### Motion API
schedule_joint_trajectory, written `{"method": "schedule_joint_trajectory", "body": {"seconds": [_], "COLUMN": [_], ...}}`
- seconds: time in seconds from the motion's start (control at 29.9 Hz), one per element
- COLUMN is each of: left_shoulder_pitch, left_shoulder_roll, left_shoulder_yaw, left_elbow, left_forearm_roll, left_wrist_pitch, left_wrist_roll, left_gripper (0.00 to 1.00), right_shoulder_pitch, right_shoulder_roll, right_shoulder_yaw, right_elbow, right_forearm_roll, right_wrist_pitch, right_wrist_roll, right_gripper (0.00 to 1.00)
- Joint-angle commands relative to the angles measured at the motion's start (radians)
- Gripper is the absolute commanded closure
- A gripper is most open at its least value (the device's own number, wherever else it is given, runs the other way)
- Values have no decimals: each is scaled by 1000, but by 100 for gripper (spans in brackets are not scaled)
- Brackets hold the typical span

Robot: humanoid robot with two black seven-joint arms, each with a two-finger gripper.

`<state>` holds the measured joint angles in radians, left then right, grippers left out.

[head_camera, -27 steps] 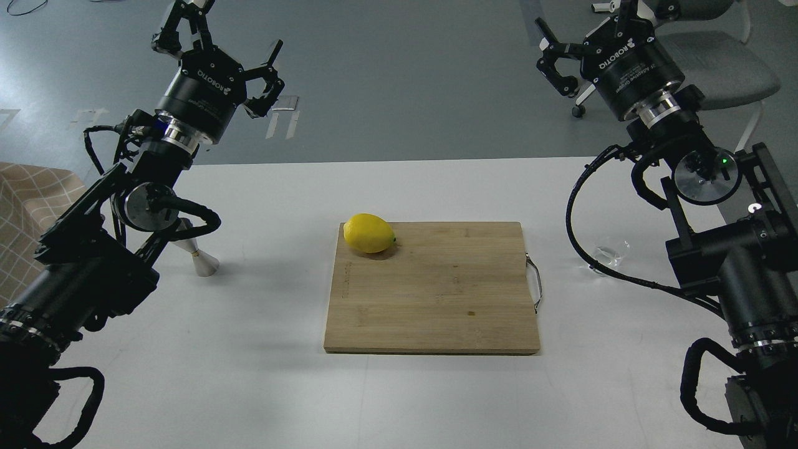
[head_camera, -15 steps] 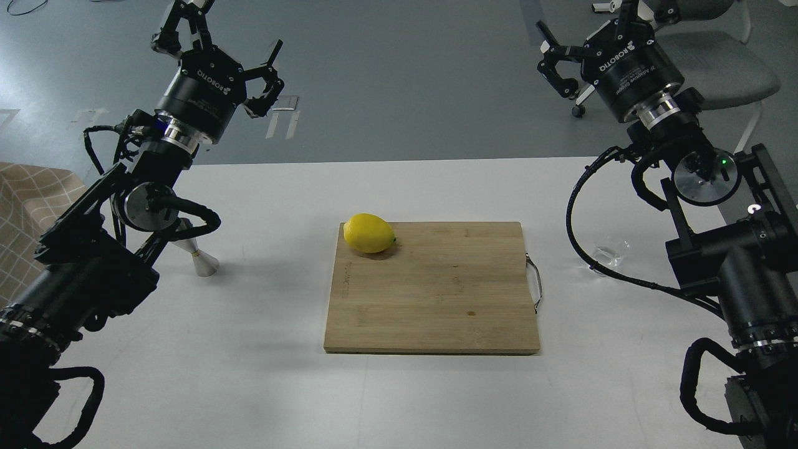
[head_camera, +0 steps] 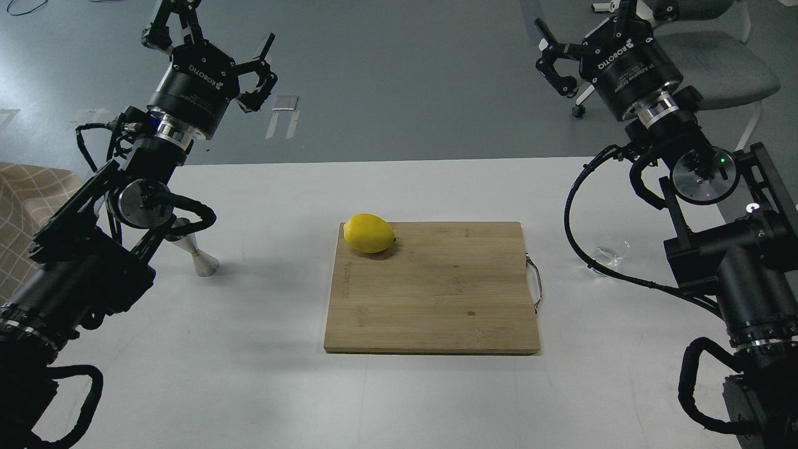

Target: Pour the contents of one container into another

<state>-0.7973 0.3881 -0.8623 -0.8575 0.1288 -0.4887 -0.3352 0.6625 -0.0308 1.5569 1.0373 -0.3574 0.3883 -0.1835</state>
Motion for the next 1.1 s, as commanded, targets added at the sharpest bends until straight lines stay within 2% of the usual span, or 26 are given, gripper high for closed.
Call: {"method": "schedule_joint_trajectory", "body": {"seconds": [0.0,1.07], "left_shoulder_pitch": [0,0], "left_shoulder_roll": [-2,0], "left_shoulder_yaw": [-1,-3], "left_elbow": [0,-2], "left_forearm_roll": [0,0], "left_wrist_pitch": [0,0], "left_wrist_roll": [4,-2], "left_gripper": [2,2], "right_shoulder_pitch": [-3,-1], "right_shoulder_roll": [-1,6], "right_shoulder_yaw": [0,-1], "right_elbow": [0,6], "right_forearm_roll": [0,0], "right_wrist_pitch": [0,-3], "right_wrist_roll": [-1,-1], "right_gripper": [0,0]}}
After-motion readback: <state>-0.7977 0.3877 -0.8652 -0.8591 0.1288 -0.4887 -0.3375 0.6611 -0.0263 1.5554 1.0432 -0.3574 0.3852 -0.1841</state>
